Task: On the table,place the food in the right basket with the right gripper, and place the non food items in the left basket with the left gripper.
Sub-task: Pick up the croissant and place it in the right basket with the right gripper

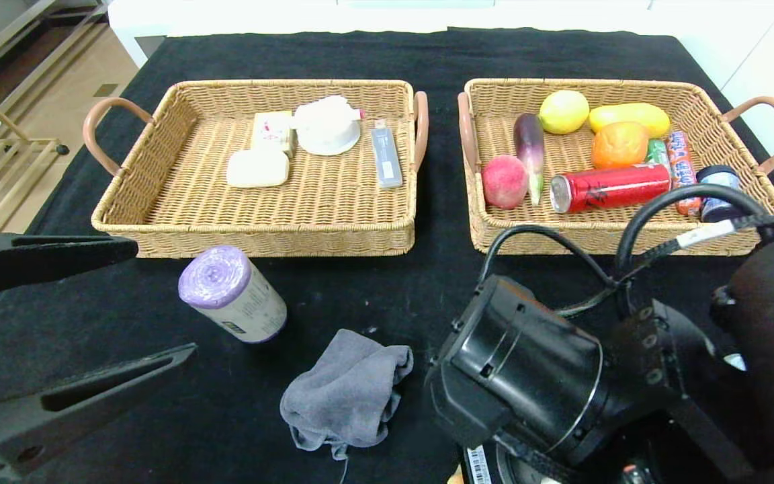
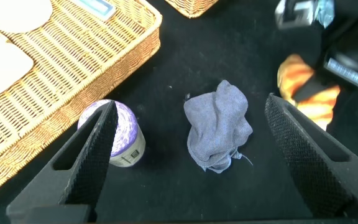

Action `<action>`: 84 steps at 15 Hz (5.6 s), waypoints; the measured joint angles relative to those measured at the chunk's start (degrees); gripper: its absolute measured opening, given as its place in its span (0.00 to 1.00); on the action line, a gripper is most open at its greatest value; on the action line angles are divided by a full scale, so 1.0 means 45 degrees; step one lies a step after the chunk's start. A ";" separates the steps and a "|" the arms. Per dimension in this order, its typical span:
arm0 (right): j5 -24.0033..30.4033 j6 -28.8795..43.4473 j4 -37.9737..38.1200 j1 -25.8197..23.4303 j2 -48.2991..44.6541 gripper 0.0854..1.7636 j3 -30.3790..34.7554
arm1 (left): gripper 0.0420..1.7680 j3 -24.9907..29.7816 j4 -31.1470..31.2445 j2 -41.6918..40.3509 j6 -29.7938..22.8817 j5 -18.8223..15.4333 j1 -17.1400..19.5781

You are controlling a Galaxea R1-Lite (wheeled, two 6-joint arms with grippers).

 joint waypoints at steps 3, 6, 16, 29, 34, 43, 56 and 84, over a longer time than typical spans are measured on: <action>-0.0057 -0.0257 0.0157 -0.0336 -0.0601 0.45 -0.0165 | 0.97 0.0005 0.0005 0.0019 -0.0005 0.0005 0.0000; -0.0547 -0.0458 0.0439 -0.0956 -0.1024 0.45 -0.0526 | 0.97 0.0016 0.0005 0.0057 0.0000 0.0000 -0.0005; -0.0902 -0.1639 0.0992 -0.3156 -0.1845 0.45 -0.2099 | 0.97 0.0084 0.0005 0.0187 0.0000 -0.0014 -0.0005; -0.0889 -0.3552 0.1094 -0.6629 -0.1504 0.45 -0.5150 | 0.97 0.0084 -0.0011 0.0160 0.0000 -0.0014 -0.0005; -0.0864 -0.4164 -0.0217 -0.7821 -0.0975 0.45 -0.5776 | 0.97 0.0084 -0.0016 0.0144 0.0000 -0.0014 -0.0005; -0.0859 -0.5199 -0.4058 -0.9937 -0.0106 0.45 -0.5792 | 0.97 0.0084 -0.0016 0.0135 0.0000 -0.0014 -0.0005; 0.0740 -0.5228 -0.6867 -1.0302 0.0796 0.45 -0.5708 | 0.97 0.0084 -0.0035 0.0125 0.0000 -0.0019 -0.0005; 0.1002 -0.5684 -0.7130 -1.0216 0.0861 0.93 -0.5651 | 0.97 0.0079 -0.0030 0.0062 0.0000 -0.0027 -0.0005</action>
